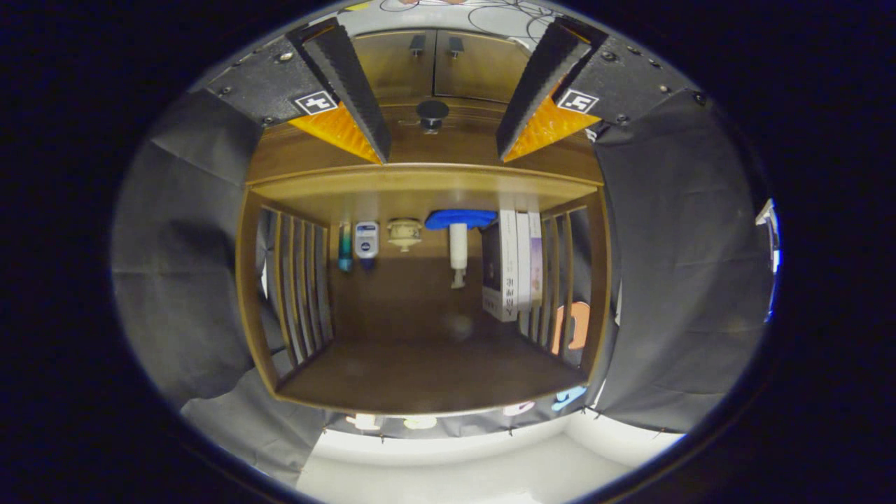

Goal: Pull open the drawer, take out the items inside it, and place them on the countertop above the cabinet.

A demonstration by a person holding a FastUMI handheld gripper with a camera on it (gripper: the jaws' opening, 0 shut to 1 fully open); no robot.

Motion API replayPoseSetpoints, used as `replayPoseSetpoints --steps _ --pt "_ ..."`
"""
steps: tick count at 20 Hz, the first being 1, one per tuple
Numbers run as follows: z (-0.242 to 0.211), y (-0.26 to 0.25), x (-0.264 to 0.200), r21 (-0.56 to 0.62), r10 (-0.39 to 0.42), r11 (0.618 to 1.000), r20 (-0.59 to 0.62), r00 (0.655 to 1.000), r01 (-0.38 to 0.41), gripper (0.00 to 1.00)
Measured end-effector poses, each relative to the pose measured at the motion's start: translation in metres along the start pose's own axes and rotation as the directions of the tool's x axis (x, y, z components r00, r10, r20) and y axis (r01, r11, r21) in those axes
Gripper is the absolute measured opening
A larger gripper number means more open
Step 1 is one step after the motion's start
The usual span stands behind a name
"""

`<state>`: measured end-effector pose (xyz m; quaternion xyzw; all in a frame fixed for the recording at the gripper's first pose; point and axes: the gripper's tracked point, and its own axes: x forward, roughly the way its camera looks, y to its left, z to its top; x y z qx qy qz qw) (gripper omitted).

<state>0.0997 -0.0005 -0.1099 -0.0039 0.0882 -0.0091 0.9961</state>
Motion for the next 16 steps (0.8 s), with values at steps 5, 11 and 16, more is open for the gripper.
replayPoseSetpoints --steps 5,11,16 --pt "-0.045 -0.012 0.045 -0.022 -0.054 0.998 -0.121 0.991 0.051 0.98" --pt "-0.075 -0.026 0.087 -0.014 -0.093 0.996 -0.172 0.981 0.092 0.87" --pt "-0.081 -0.027 0.095 -0.038 -0.127 0.992 -0.125 0.984 0.124 0.73"
